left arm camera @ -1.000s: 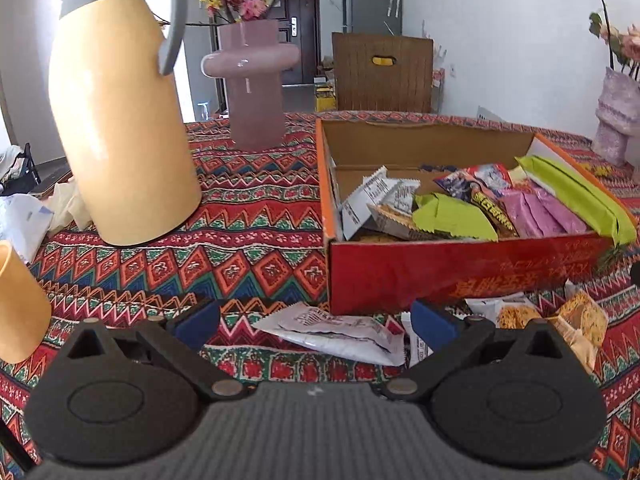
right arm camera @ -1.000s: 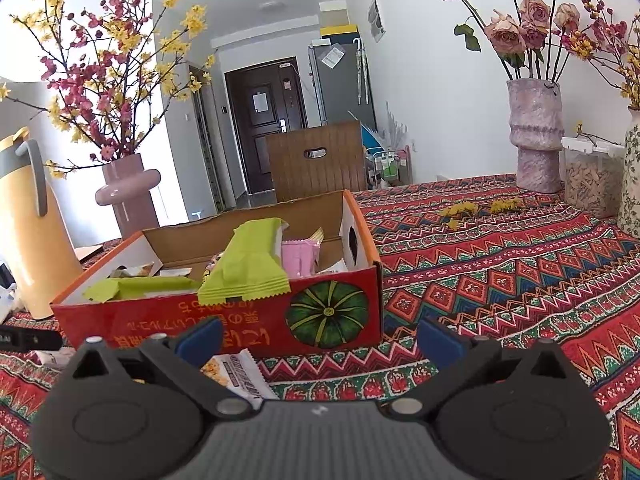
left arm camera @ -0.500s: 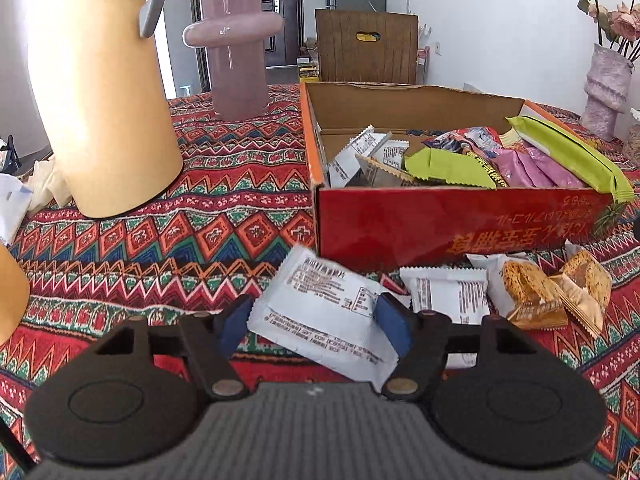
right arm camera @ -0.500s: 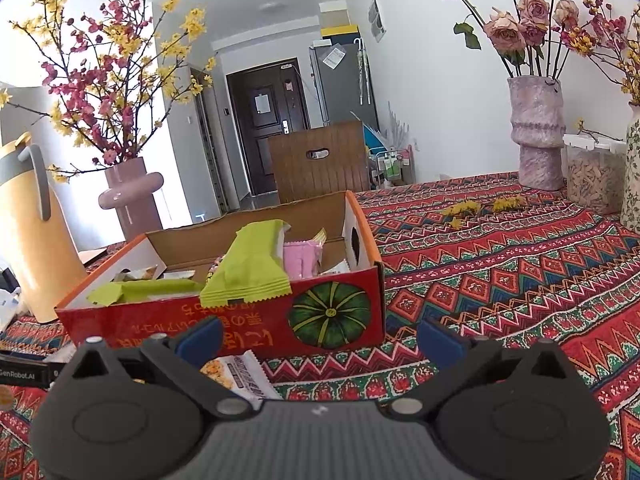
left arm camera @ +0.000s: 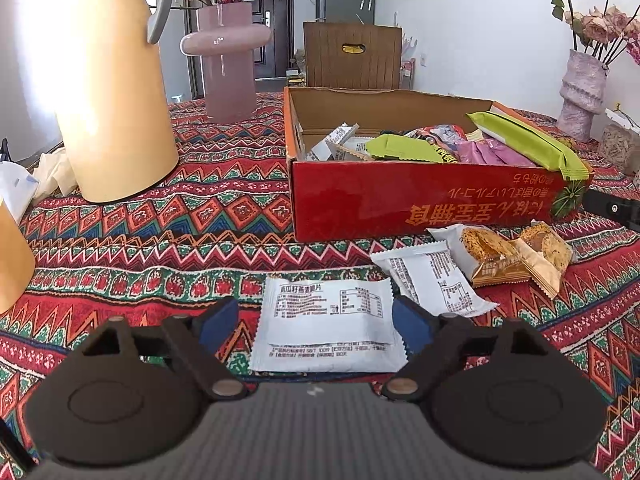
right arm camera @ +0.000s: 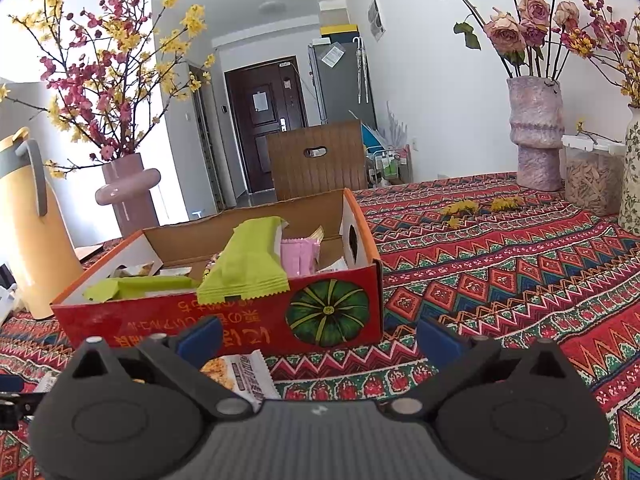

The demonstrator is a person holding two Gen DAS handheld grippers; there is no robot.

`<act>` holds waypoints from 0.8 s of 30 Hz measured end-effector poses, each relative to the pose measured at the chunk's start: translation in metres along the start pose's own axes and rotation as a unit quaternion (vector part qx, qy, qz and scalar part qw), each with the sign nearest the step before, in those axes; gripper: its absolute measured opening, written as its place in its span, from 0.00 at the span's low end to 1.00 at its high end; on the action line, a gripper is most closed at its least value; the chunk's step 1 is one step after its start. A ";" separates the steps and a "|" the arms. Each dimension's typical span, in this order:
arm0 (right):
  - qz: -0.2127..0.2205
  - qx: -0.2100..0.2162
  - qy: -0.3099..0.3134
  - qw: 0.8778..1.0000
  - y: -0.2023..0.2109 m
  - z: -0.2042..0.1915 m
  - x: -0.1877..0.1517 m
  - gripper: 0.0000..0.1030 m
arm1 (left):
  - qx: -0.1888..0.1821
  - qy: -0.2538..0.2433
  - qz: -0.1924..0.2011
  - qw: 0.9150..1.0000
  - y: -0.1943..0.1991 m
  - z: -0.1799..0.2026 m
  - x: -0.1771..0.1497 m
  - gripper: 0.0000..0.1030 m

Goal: Organize snacks
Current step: 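Grasp a white packet from the table with the left gripper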

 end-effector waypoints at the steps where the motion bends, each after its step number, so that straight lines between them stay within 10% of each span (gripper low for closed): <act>1: 0.000 -0.001 0.000 1.000 0.000 0.000 -0.001 1.00 | -0.002 -0.002 -0.001 1.000 -0.002 0.002 0.001 0.84; 24: -0.011 -0.009 0.011 1.000 -0.005 -0.002 -0.005 1.00 | 0.006 0.044 0.027 0.999 0.007 -0.002 -0.008 0.62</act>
Point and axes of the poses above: each gripper's, at about its wrist camera, not at the fingertips, and y roughly against the way its jaws point, z to its right, x to its top, the point moved 9 cm from there along -y, roughly the way its jaws point, and after that the axes turned 8 degrees about x, right-handed, at the moved point
